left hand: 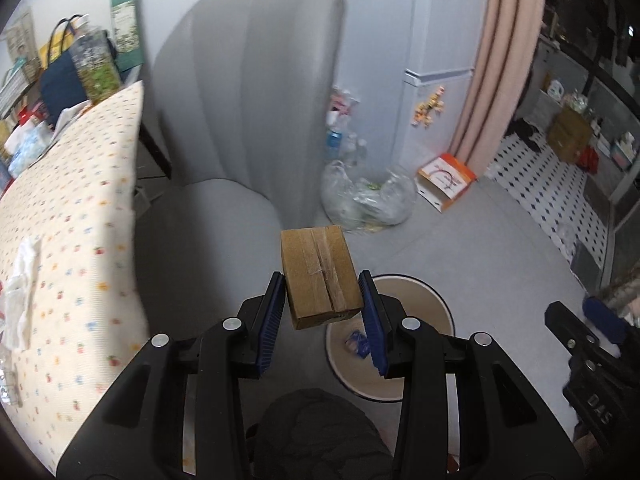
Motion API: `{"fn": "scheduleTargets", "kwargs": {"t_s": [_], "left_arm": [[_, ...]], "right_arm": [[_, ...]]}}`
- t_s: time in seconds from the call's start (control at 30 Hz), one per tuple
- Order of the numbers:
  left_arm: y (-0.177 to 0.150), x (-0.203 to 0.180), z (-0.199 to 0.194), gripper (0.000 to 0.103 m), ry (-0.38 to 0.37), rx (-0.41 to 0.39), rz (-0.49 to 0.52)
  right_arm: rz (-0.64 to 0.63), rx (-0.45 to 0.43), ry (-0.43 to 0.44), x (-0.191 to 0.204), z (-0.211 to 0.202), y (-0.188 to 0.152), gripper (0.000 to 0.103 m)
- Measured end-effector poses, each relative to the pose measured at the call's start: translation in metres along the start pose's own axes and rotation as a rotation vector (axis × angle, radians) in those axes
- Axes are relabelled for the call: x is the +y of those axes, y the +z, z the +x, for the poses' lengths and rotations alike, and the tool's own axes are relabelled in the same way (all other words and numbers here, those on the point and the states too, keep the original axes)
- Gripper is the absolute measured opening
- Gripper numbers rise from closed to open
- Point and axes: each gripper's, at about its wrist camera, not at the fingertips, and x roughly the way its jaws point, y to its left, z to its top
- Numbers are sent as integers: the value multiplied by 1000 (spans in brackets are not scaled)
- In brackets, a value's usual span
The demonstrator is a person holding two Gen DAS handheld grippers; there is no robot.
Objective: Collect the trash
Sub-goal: 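Open the right tool over the wastebasket while the left tool releases the box, then return both tools to the table toward the remaining trash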
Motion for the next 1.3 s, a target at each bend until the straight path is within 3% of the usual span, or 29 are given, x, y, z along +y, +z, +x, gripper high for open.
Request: {"fn": "scheduleTargets", "kwargs": {"t_s": [0.1,0.27,0.3,0.33,0.37,0.53,0.8,1.3], "left_arm": [[1,-20,5,38,-28,11,32],[1,-53,11,39,-58,24,99],[1,-56,12,50,-59,29,110],[1,-59,13,69,-56,34,118],[1,-61,13,74,-54,28,117],[4,-56,7,81,-50,11,99],[5,-29,-22,94,-6,-57,58],[-27,99,-101,94,154,-194,-184]], "right_arm": [[9,-37,-25,-11,-10,1,86],[45,-51,-53,-32,-19,1,86],[53,-53,-60,-36,-20,1,86],[61,-53,-65,-38,-21,2,86],[65,-53,-68,-40,-21,2,86],[70,-56,-67,-46,-23,2,86],[49,-84,-51,-32,-36,6,87],[-126,-188,57,71,-81,2,93]]}}
